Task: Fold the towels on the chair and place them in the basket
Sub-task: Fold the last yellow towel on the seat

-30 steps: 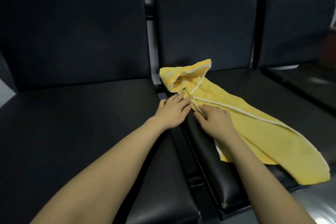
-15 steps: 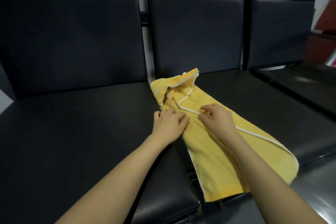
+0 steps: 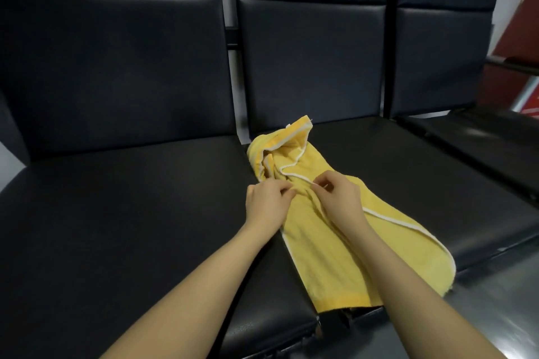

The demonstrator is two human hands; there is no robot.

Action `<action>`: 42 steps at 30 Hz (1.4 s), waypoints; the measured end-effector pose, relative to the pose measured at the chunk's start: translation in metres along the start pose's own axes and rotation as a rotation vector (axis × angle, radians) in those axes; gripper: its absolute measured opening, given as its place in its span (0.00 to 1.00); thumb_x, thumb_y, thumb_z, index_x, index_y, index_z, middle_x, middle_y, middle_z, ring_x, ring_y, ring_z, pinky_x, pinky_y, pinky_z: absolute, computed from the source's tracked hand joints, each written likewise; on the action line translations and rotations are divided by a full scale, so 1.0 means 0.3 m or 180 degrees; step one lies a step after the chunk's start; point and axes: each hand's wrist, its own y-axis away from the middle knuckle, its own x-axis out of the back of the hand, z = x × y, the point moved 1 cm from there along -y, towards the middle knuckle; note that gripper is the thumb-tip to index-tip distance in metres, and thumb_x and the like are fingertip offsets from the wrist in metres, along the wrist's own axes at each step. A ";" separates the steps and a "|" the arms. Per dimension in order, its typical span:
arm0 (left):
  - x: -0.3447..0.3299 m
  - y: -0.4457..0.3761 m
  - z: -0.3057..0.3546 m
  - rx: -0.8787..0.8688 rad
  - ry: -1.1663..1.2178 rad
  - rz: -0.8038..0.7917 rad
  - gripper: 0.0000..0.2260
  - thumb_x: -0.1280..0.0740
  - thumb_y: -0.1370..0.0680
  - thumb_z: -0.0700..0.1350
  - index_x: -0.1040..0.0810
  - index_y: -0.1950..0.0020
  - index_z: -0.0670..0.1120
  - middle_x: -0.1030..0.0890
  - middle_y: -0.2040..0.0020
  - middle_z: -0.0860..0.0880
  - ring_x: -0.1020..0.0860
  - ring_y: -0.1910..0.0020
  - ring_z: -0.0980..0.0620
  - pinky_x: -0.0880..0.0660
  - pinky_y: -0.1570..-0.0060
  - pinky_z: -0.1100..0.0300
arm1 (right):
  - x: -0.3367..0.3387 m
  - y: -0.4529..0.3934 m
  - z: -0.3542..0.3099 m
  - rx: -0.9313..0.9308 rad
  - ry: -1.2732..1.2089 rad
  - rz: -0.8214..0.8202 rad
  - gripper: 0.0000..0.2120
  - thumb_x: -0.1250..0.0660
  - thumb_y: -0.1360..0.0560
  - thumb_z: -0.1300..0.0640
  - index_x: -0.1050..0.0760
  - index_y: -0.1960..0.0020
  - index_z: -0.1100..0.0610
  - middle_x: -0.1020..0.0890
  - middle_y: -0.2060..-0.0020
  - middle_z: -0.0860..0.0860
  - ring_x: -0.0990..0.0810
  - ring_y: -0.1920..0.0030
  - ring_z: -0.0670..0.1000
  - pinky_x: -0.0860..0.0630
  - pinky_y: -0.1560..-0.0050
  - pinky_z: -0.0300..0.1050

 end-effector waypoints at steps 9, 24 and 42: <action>0.397 0.076 0.035 -0.0330 0.0587 0.0820 0.07 0.30 0.24 0.46 0.16 0.48 0.49 0.19 0.54 0.54 0.22 0.51 0.54 0.26 0.44 0.50 | 0.073 0.092 -0.341 0.0935 -0.0971 0.0534 0.03 0.31 0.24 0.55 0.22 0.56 0.50 0.21 0.60 0.43 0.23 0.56 0.43 0.25 0.45 0.55; 1.067 0.326 -0.011 -0.0374 0.0310 0.1824 0.11 0.33 0.22 0.44 0.20 0.40 0.48 0.23 0.49 0.57 0.26 0.50 0.61 0.30 0.45 0.67 | -0.005 0.289 -0.939 0.1390 -0.2049 0.0148 0.03 0.32 0.23 0.57 0.21 0.55 0.55 0.19 0.61 0.47 0.21 0.59 0.41 0.25 0.58 0.32; 1.209 0.501 -0.301 0.0264 -0.0819 0.1498 0.10 0.41 0.18 0.48 0.23 0.44 0.48 0.26 0.51 0.51 0.25 0.51 0.51 0.31 0.51 0.59 | -0.113 0.357 -0.933 0.0019 -0.2880 0.0050 0.08 0.35 0.22 0.62 0.23 0.44 0.56 0.19 0.53 0.51 0.19 0.53 0.47 0.23 0.57 0.35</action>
